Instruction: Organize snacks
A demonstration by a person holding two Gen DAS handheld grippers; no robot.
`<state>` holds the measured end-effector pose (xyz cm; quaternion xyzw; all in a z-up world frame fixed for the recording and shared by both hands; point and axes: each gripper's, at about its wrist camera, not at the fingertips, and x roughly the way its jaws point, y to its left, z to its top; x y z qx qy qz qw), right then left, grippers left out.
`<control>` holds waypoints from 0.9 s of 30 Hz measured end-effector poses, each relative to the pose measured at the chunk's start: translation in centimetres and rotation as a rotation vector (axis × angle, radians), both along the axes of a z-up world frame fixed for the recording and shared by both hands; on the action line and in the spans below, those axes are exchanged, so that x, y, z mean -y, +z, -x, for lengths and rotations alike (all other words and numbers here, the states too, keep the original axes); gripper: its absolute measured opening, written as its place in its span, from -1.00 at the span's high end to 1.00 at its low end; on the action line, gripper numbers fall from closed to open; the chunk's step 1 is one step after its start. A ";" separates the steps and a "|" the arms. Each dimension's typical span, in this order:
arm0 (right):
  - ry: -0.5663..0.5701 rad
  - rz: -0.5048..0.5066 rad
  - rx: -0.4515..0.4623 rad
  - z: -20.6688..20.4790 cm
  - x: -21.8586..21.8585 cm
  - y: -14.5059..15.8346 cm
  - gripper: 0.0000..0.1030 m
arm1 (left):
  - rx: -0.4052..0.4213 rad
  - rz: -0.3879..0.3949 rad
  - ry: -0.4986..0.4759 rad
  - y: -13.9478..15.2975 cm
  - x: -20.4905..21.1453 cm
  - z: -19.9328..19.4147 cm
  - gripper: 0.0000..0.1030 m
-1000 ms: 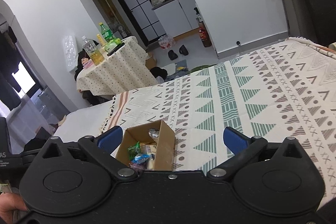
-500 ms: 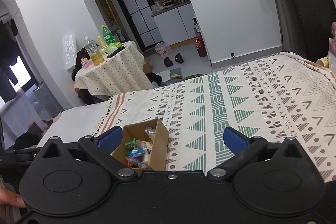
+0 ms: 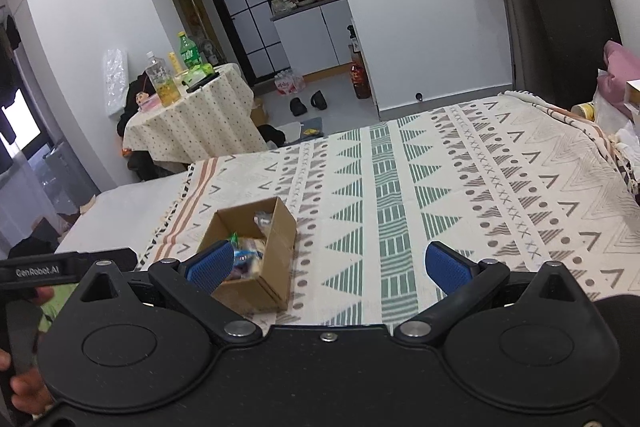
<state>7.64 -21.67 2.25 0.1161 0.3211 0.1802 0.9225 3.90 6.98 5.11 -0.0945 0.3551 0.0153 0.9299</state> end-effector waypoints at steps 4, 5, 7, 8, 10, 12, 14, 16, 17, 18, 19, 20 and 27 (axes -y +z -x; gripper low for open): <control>0.005 0.007 0.004 1.2 0.2 0.3 -1.00 | 0.017 0.001 -0.002 0.5 -0.5 1.3 -0.99; 0.005 0.008 0.005 1.4 0.2 0.4 -1.00 | 0.018 -0.002 -0.002 0.6 -0.6 1.7 -0.99; 0.009 0.013 0.010 1.8 0.1 0.6 -1.00 | 0.015 -0.026 0.001 0.7 -0.8 2.3 -0.99; 0.009 0.017 0.011 2.0 0.1 0.6 -1.00 | 0.011 -0.033 0.002 0.7 -0.8 2.5 -0.99; 0.008 0.024 0.008 2.5 -0.2 0.7 -1.00 | 0.006 -0.033 0.000 0.6 -1.0 3.0 -0.99; 0.021 0.028 0.002 2.8 -0.5 0.5 -1.00 | 0.004 -0.032 -0.004 0.5 -1.2 3.5 -0.99; 0.035 0.035 -0.001 3.2 -0.8 0.4 -1.00 | 0.002 -0.036 -0.007 0.4 -1.3 4.0 -0.99; 0.040 0.043 -0.005 3.5 -1.1 0.3 -1.00 | 0.001 -0.040 -0.006 0.4 -1.3 4.4 -0.99; 0.042 0.045 -0.006 3.6 -1.2 0.2 -1.00 | 0.002 -0.042 -0.006 0.4 -1.4 4.6 -0.99; 0.044 0.046 -0.006 3.7 -1.3 0.2 -1.00 | 0.003 -0.043 -0.008 0.4 -1.4 4.8 -0.99; 0.045 0.047 -0.005 3.8 -1.4 0.2 -1.00 | 0.003 -0.044 -0.009 0.5 -1.5 4.9 -0.99; 0.047 0.047 -0.004 3.9 -1.4 0.2 -1.00 | 0.006 -0.045 -0.009 0.5 -1.5 5.0 -0.99; 0.049 0.055 0.007 3.9 -1.5 0.8 -1.00 | 0.008 -0.037 0.001 0.6 -2.0 5.0 -0.99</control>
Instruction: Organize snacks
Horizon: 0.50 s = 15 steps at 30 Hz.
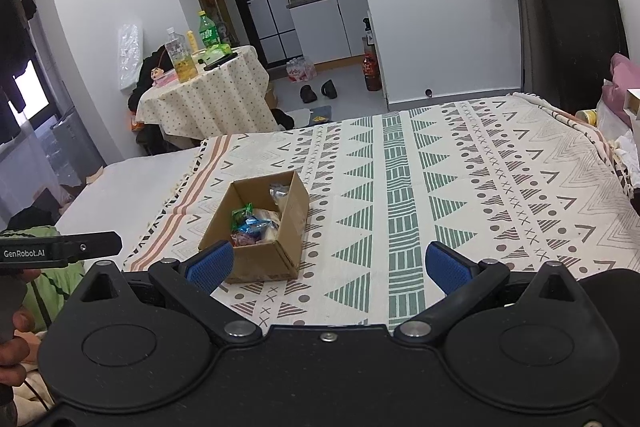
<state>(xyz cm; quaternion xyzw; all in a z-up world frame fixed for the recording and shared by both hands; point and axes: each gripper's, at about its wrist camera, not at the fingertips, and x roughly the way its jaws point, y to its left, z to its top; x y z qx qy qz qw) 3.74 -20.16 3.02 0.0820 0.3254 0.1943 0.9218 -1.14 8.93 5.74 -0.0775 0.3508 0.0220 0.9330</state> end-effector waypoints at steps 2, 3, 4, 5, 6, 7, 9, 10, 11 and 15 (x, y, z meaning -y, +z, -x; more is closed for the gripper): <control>-0.007 0.000 0.000 0.0 0.1 -0.1 -1.00 | 0.002 0.001 -0.001 0.1 0.1 0.0 -0.99; -0.010 0.000 -0.001 0.0 0.1 -0.2 -1.00 | 0.002 0.001 -0.004 0.1 0.2 0.0 -0.99; -0.012 -0.001 -0.004 0.0 0.1 -0.2 -1.00 | 0.002 -0.001 -0.007 0.1 0.2 0.0 -0.99; -0.014 -0.001 -0.005 0.0 0.2 -0.3 -1.00 | 0.002 -0.002 -0.009 0.1 0.3 0.0 -0.99; -0.015 -0.001 -0.007 0.0 0.2 -0.3 -1.00 | 0.002 -0.003 -0.011 0.1 0.4 0.0 -0.99; -0.016 0.000 -0.008 0.0 0.2 -0.4 -1.00 | 0.001 -0.003 -0.013 0.0 0.5 0.1 -0.99; -0.018 0.001 -0.009 0.0 0.2 -0.4 -1.00 | 0.000 -0.003 -0.015 0.0 0.6 0.1 -0.99; -0.017 0.000 -0.010 0.0 0.3 -0.4 -1.00 | 0.000 -0.003 -0.015 0.0 0.6 0.1 -0.99; -0.016 -0.003 -0.009 0.0 0.3 -0.4 -1.00 | 0.001 -0.003 -0.016 0.0 0.6 0.1 -0.99; -0.016 -0.001 -0.007 0.0 0.3 -0.4 -1.00 | 0.005 -0.006 -0.018 0.1 0.7 0.2 -0.99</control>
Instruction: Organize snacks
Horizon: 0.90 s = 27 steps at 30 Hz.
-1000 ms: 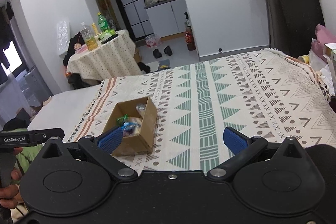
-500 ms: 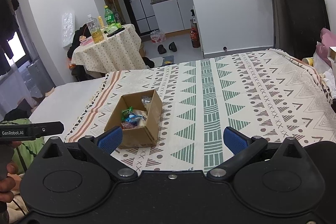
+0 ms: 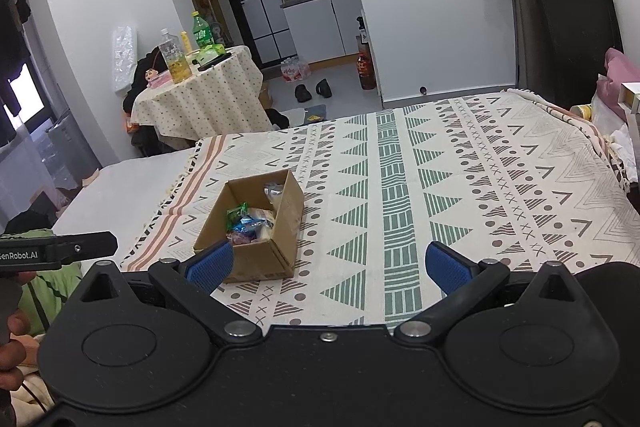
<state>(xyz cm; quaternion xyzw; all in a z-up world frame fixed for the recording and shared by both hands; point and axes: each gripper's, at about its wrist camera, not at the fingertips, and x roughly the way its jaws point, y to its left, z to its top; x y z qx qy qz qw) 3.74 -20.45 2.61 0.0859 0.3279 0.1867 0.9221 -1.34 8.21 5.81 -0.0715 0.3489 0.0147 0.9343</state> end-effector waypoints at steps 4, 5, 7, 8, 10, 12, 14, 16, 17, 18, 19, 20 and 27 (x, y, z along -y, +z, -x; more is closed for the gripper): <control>0.001 0.000 0.000 0.0 0.0 0.0 -1.00 | -0.001 0.002 0.001 0.0 0.0 0.1 -0.99; 0.001 0.000 0.000 0.0 0.0 0.0 -1.00 | -0.001 0.002 0.001 0.0 0.0 0.1 -0.99; 0.004 0.003 0.003 0.1 0.0 0.0 -1.00 | -0.001 0.003 -0.001 0.0 0.0 0.1 -0.99; 0.004 0.002 0.002 0.1 0.0 0.0 -1.00 | -0.002 0.003 -0.002 0.0 0.0 0.1 -0.99; 0.003 0.003 0.002 0.1 -0.1 0.0 -1.00 | -0.002 0.003 -0.003 0.0 0.1 0.1 -0.99; 0.003 0.003 0.002 0.1 -0.1 0.0 -1.00 | -0.002 0.004 -0.002 0.0 0.1 0.1 -0.99; 0.004 0.003 0.003 0.1 -0.1 0.0 -1.00 | -0.004 0.003 -0.001 0.0 0.1 0.1 -0.99; 0.006 0.004 0.004 0.2 -0.1 0.0 -1.00 | -0.005 0.004 0.001 0.0 0.2 0.2 -0.99; 0.006 0.004 0.003 0.2 -0.1 0.0 -1.00 | -0.006 0.005 0.002 0.0 0.1 0.2 -0.99; 0.005 0.004 0.003 0.2 -0.2 0.0 -1.00 | -0.005 0.005 0.001 0.0 0.1 0.2 -0.99; 0.005 0.004 0.003 0.2 -0.2 0.0 -1.00 | -0.005 0.004 0.001 0.0 0.1 0.2 -0.99; 0.005 0.004 0.003 0.2 -0.2 0.0 -1.00 | -0.005 0.005 0.002 0.0 0.1 0.2 -0.99; 0.004 0.006 0.005 0.3 -0.3 0.0 -1.00 | -0.006 0.006 0.001 0.0 0.1 0.2 -0.99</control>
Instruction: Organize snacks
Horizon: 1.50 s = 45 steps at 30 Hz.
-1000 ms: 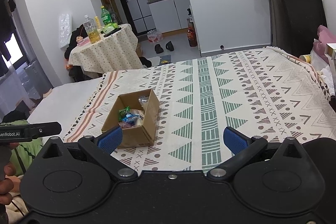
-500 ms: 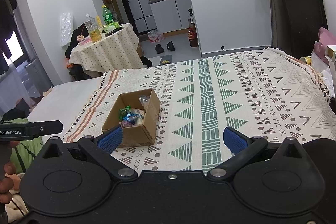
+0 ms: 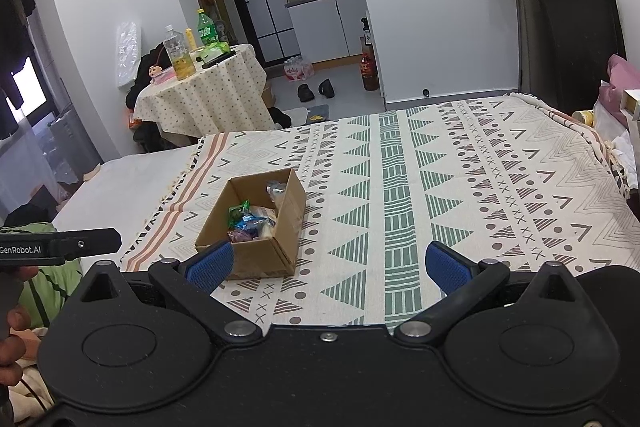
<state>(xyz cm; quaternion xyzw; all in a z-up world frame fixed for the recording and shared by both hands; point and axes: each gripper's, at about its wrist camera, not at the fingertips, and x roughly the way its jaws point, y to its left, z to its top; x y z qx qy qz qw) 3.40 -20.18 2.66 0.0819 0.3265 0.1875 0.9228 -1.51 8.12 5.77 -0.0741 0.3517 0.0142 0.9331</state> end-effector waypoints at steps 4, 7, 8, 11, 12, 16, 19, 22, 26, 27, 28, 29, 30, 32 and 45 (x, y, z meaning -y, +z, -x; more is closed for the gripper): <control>0.001 0.000 0.000 0.0 0.0 0.0 -1.00 | 0.001 0.000 0.000 0.0 0.0 0.0 -0.99; 0.001 0.001 0.001 0.0 0.0 0.0 -1.00 | 0.000 0.000 -0.001 0.0 0.1 0.0 -0.99; 0.001 0.000 0.001 0.0 -0.1 0.0 -1.00 | 0.000 -0.001 -0.001 0.0 0.1 0.0 -0.99; -0.001 0.000 0.001 0.0 -0.1 0.1 -1.00 | 0.000 0.000 0.000 0.0 0.0 0.0 -0.99; -0.002 0.001 0.001 0.0 -0.1 0.1 -1.00 | 0.000 0.000 -0.001 0.0 0.0 0.0 -0.99; 0.001 0.002 0.003 0.0 0.0 0.2 -1.00 | 0.001 0.000 0.000 0.0 0.0 0.0 -0.99; 0.001 0.002 0.002 0.0 0.0 0.2 -1.00 | 0.000 -0.001 0.000 0.0 0.2 0.1 -0.99; 0.001 0.002 0.003 0.0 0.0 0.2 -1.00 | 0.000 0.000 0.000 0.0 0.1 0.1 -0.99; 0.001 0.003 0.003 0.0 0.0 0.1 -1.00 | 0.000 0.000 0.000 0.0 0.1 0.0 -0.99; 0.001 0.003 0.002 0.0 0.0 0.1 -1.00 | 0.000 0.001 0.001 0.0 0.1 0.1 -0.99; 0.002 0.003 0.001 0.0 0.0 0.2 -1.00 | 0.000 0.001 0.000 0.0 0.1 0.0 -0.99; 0.002 0.003 0.002 0.0 0.0 0.2 -1.00 | 0.000 0.000 0.000 0.0 0.1 0.0 -0.99; 0.002 0.003 0.002 0.0 0.0 0.2 -1.00 | 0.000 0.000 0.000 0.0 0.1 0.0 -0.99; 0.001 0.005 0.001 -0.1 0.0 0.2 -1.00 | -0.001 0.000 0.000 0.0 0.2 0.1 -0.99; 0.002 0.008 -0.003 -0.2 0.2 0.1 -1.00 | -0.004 -0.002 0.000 -0.1 0.3 0.2 -0.99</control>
